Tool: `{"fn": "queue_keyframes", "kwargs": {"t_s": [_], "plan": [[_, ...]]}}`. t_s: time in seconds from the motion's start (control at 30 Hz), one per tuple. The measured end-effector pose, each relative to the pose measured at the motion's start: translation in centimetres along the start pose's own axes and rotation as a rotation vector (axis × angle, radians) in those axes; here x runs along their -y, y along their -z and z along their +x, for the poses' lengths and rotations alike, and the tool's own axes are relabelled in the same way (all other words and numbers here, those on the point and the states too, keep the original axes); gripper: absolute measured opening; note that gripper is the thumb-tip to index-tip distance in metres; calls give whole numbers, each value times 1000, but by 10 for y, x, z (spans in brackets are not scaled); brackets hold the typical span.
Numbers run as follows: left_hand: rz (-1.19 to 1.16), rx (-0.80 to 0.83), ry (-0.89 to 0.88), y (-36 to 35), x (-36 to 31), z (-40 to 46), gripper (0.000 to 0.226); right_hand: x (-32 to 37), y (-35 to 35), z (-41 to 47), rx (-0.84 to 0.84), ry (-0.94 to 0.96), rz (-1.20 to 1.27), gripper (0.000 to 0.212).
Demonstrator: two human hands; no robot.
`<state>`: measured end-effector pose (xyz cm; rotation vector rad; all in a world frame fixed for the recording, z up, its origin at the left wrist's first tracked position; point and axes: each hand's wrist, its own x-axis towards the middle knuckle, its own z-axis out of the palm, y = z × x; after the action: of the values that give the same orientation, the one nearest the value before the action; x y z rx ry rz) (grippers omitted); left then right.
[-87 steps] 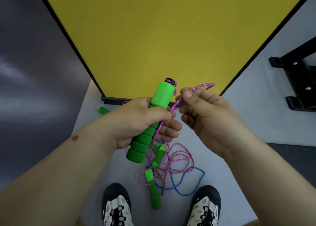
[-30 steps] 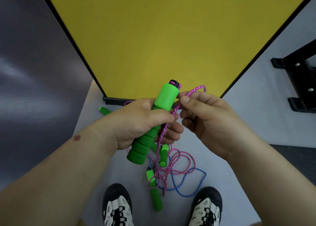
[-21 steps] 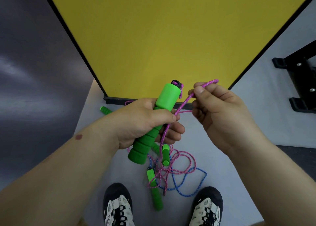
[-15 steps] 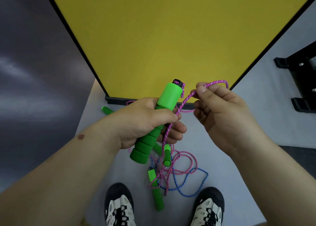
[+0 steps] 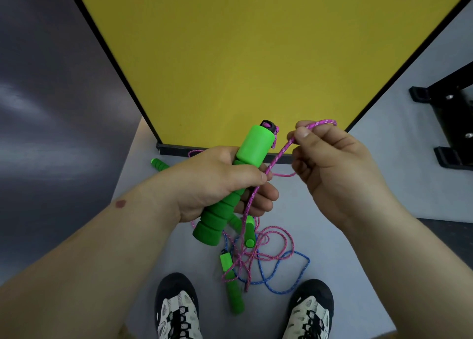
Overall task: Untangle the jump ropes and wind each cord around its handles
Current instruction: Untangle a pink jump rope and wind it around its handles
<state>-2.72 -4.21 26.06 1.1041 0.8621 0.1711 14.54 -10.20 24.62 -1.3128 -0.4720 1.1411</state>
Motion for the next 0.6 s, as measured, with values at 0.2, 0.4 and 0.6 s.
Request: {"fn": "queue_keyframes", "kwargs": {"t_s": [0.2,0.4,0.6], "plan": [[-10,-16,-1,-2,-1,0,4,-3,-1,-3,116,-128,-21,7],[-20,-21,-2,0,-1,1,6,-4,-3,-6,154,-100,-111,2],[3,-4,-9,0,0,0,5,2,1,0,-29,1,-8,6]]}}
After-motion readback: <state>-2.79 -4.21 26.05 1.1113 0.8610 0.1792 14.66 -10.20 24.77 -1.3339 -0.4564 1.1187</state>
